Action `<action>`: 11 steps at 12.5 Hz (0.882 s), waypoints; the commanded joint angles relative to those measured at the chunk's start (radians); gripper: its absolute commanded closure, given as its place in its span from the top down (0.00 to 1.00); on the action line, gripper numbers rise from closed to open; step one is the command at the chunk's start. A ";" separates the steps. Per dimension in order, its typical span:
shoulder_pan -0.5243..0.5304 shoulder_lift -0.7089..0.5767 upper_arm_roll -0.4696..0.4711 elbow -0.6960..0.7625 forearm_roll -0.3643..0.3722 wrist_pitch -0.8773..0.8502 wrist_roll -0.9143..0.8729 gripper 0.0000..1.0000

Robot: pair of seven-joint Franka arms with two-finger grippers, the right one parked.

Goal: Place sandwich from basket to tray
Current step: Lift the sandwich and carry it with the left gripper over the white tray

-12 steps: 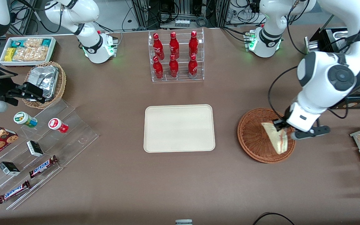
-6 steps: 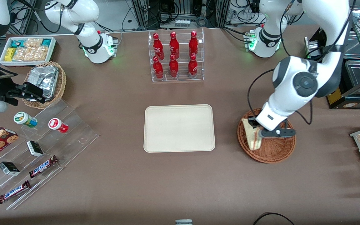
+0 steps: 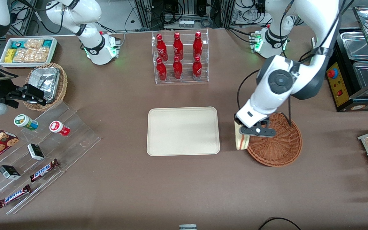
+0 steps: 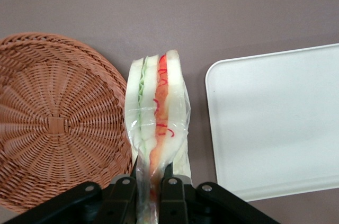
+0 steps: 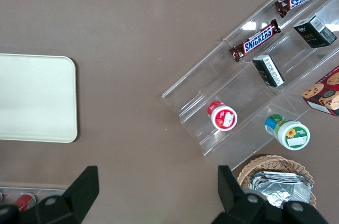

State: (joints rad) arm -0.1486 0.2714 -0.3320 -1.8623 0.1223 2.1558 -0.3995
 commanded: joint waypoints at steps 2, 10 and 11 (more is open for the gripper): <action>-0.098 0.106 0.007 0.156 0.137 -0.112 -0.206 0.00; -0.196 0.203 0.005 0.258 0.140 -0.125 -0.411 0.00; -0.216 0.212 0.005 0.256 0.143 -0.125 -0.407 0.00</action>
State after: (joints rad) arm -0.3191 0.4570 -0.3339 -1.6446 0.2366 2.0657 -0.7873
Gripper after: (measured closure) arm 0.850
